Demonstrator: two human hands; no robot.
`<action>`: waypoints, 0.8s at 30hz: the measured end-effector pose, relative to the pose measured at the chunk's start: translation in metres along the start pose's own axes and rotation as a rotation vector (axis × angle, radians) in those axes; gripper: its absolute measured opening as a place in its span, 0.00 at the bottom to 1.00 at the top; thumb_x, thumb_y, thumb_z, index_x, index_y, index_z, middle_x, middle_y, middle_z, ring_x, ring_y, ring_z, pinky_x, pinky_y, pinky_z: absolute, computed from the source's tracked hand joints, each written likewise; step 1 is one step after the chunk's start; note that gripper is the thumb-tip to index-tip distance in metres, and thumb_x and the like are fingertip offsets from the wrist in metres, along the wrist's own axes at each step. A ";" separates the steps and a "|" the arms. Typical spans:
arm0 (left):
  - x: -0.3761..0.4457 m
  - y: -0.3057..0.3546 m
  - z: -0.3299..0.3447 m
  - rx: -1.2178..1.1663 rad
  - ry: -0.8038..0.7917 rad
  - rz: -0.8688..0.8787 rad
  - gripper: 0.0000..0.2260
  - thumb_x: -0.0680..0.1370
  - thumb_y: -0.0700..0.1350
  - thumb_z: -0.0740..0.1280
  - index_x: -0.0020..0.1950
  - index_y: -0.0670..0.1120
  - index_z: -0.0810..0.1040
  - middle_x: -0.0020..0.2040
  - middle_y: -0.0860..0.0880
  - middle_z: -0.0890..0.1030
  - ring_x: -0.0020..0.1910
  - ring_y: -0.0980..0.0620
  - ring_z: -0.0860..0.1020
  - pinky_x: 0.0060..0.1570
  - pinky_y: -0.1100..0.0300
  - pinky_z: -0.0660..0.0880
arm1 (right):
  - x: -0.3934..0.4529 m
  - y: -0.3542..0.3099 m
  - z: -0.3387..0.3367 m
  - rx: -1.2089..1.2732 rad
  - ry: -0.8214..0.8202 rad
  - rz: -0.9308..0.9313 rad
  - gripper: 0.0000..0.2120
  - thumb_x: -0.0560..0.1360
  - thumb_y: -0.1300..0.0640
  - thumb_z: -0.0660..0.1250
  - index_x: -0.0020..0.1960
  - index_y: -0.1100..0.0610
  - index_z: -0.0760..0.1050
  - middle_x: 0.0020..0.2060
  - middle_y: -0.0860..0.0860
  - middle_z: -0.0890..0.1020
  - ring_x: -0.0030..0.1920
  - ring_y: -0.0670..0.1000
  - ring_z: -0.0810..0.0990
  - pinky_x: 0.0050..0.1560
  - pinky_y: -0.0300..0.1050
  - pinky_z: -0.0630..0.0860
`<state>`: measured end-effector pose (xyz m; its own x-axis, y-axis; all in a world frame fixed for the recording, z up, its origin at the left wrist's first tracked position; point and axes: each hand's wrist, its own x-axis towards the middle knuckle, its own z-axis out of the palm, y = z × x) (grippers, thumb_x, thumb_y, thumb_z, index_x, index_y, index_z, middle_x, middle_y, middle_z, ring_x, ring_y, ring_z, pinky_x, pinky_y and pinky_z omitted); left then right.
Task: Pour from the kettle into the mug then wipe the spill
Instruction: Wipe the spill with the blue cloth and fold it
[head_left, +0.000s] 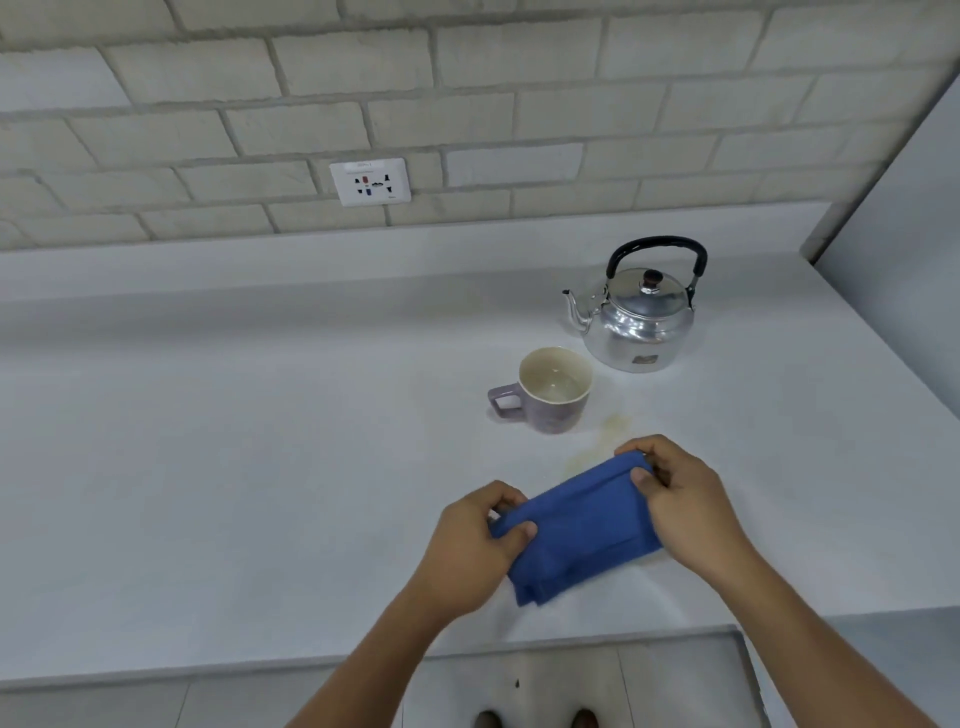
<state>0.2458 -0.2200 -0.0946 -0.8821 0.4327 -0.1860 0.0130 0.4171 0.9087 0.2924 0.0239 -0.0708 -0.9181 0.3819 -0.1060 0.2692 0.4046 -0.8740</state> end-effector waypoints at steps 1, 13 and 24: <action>0.000 0.002 0.014 0.034 -0.014 0.004 0.02 0.78 0.42 0.70 0.49 0.48 0.81 0.45 0.49 0.85 0.37 0.60 0.79 0.39 0.67 0.77 | 0.000 0.006 -0.009 -0.025 0.007 0.022 0.17 0.79 0.66 0.61 0.50 0.44 0.79 0.47 0.43 0.84 0.50 0.46 0.81 0.49 0.42 0.76; 0.020 -0.001 0.077 0.499 -0.058 0.244 0.09 0.79 0.49 0.67 0.56 0.46 0.79 0.50 0.49 0.80 0.49 0.51 0.78 0.51 0.61 0.75 | 0.009 0.056 -0.047 -0.213 -0.005 0.148 0.14 0.79 0.65 0.62 0.54 0.47 0.77 0.48 0.48 0.82 0.47 0.49 0.81 0.40 0.33 0.72; 0.034 -0.037 -0.007 0.736 0.251 0.319 0.14 0.79 0.44 0.66 0.63 0.42 0.82 0.65 0.44 0.81 0.66 0.42 0.78 0.65 0.48 0.74 | -0.048 0.036 0.019 -0.929 0.117 0.076 0.32 0.78 0.37 0.58 0.69 0.59 0.73 0.61 0.58 0.77 0.59 0.60 0.74 0.54 0.55 0.76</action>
<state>0.2120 -0.2261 -0.1319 -0.8614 0.4641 0.2066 0.5068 0.7575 0.4116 0.3405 0.0042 -0.1063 -0.8669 0.4954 -0.0547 0.4981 0.8569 -0.1328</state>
